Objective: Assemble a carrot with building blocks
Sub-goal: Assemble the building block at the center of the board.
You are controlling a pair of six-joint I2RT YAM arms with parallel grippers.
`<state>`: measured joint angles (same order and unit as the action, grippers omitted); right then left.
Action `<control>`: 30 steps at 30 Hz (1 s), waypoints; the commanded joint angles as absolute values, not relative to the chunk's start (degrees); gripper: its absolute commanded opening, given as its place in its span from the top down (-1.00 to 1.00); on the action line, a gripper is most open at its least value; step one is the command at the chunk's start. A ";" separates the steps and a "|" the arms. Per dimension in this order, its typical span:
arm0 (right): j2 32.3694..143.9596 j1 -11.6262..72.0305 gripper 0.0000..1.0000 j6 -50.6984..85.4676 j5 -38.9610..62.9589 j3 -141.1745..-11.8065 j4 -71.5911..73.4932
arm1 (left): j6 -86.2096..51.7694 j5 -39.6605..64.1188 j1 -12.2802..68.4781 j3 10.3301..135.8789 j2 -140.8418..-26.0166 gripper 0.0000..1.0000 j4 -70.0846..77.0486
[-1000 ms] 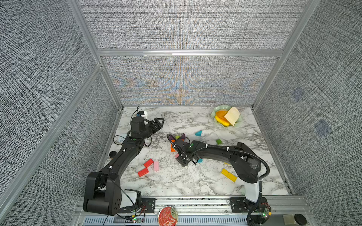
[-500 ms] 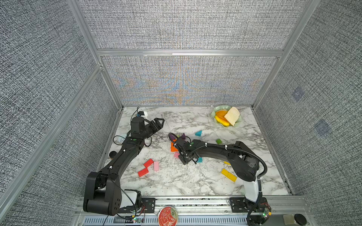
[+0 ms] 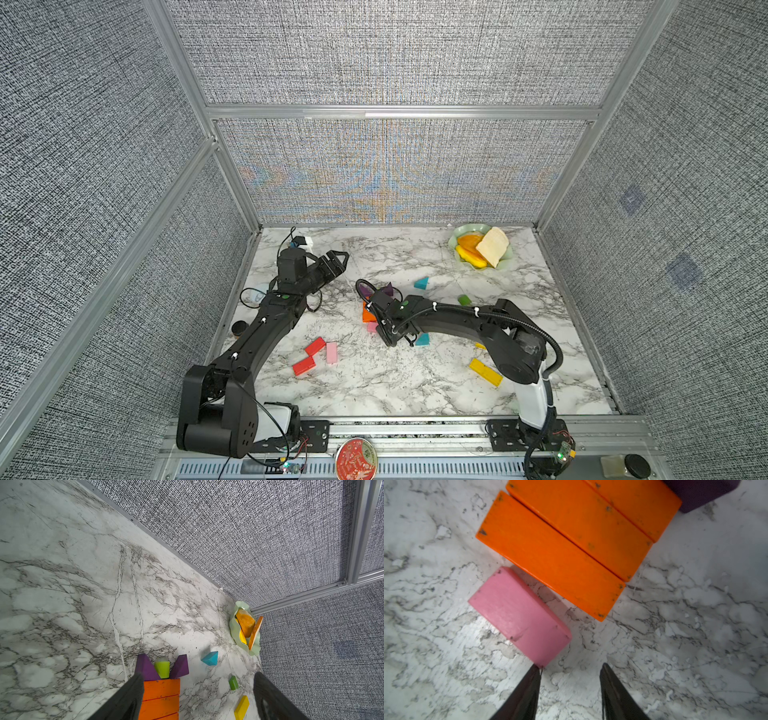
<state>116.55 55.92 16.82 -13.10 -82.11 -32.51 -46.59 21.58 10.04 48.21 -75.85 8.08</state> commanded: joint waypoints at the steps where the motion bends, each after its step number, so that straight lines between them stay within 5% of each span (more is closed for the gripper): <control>1: 115.68 55.82 0.00 18.02 -15.18 -81.91 -33.13 | -46.23 22.19 10.02 48.21 -75.72 -0.67 9.62; 8: 114.83 56.21 -0.01 18.02 -14.02 -81.75 -32.46 | -46.32 22.21 10.02 48.08 -75.67 -0.67 9.66; 13: 114.84 57.71 -0.24 18.15 -13.21 -82.60 -32.14 | -46.32 22.31 10.02 48.23 -75.58 -0.67 9.66; 30: 120.05 57.60 -0.27 17.97 -18.74 -85.80 -32.27 | -46.15 21.92 10.03 48.20 -75.83 -0.67 9.53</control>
<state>119.87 57.74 17.87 -17.52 -85.62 -31.62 -46.74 21.58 10.04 48.12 -75.66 8.08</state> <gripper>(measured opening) 0.634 0.838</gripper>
